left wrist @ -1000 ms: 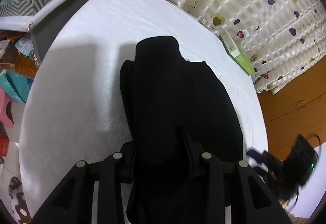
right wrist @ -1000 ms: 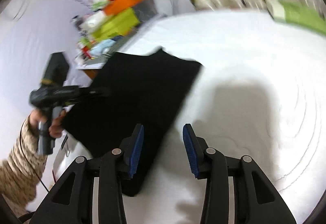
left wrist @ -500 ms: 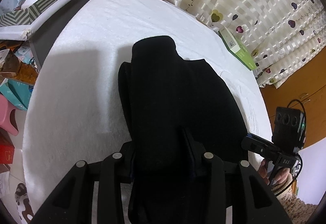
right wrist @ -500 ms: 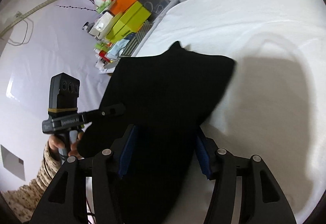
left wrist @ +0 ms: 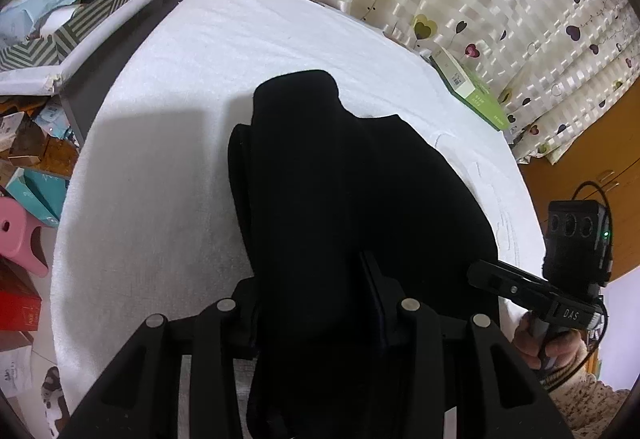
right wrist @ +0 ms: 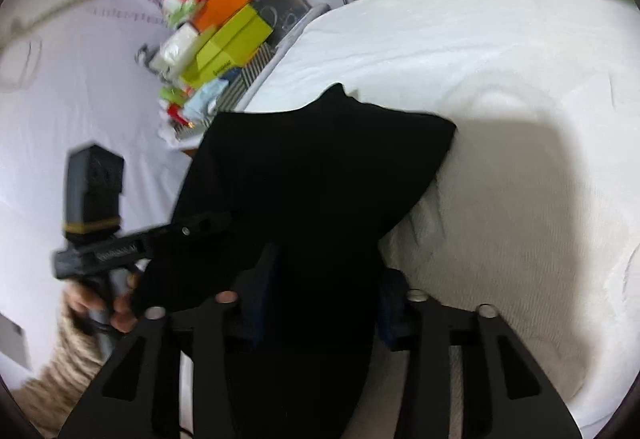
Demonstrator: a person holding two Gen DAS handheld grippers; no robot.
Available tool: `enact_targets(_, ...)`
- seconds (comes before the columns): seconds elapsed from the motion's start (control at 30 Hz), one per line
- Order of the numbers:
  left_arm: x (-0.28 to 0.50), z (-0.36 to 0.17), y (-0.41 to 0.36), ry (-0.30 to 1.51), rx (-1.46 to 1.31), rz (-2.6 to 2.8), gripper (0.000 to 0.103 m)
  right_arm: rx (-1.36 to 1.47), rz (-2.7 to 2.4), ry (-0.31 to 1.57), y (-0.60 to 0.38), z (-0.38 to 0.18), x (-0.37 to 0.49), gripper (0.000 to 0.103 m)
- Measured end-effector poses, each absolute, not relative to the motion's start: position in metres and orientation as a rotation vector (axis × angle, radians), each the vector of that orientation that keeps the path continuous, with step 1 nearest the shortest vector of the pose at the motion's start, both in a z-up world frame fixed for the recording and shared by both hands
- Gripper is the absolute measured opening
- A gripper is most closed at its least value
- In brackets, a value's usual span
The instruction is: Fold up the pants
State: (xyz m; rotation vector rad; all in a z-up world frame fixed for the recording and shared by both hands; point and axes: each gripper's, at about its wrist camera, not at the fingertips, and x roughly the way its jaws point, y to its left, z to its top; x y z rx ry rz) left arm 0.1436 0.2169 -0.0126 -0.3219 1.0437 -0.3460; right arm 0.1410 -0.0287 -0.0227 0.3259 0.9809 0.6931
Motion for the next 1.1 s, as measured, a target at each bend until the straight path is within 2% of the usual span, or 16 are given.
enact_targets(0.13,0.141,-0.007,0.209,1.036,-0.267,-0.309,0.040,0.311,0.672,0.941,-0.028,-0.017,0.138,0.023)
enact_targets(0.27,0.138,0.003,0.199,1.021,-0.212,-0.272,0.032,0.255,0.667,0.855,-0.028,0.000,0.126,0.015)
enact_targets(0.43,0.133,0.019,0.192,0.997,-0.218,-0.267,0.024,0.228,0.681,0.785,-0.033,0.025,0.117,0.015)
enact_targets(0.8,0.139,0.053,0.135,0.935,-0.229,-0.367,0.023,0.266,0.585,0.719,-0.101,0.059,0.120,0.015)
enact_targets(1.1,0.165,0.046,0.073,0.973,-0.224,-0.451,0.023,0.236,0.497,0.724,-0.156,0.061,0.140,0.015)
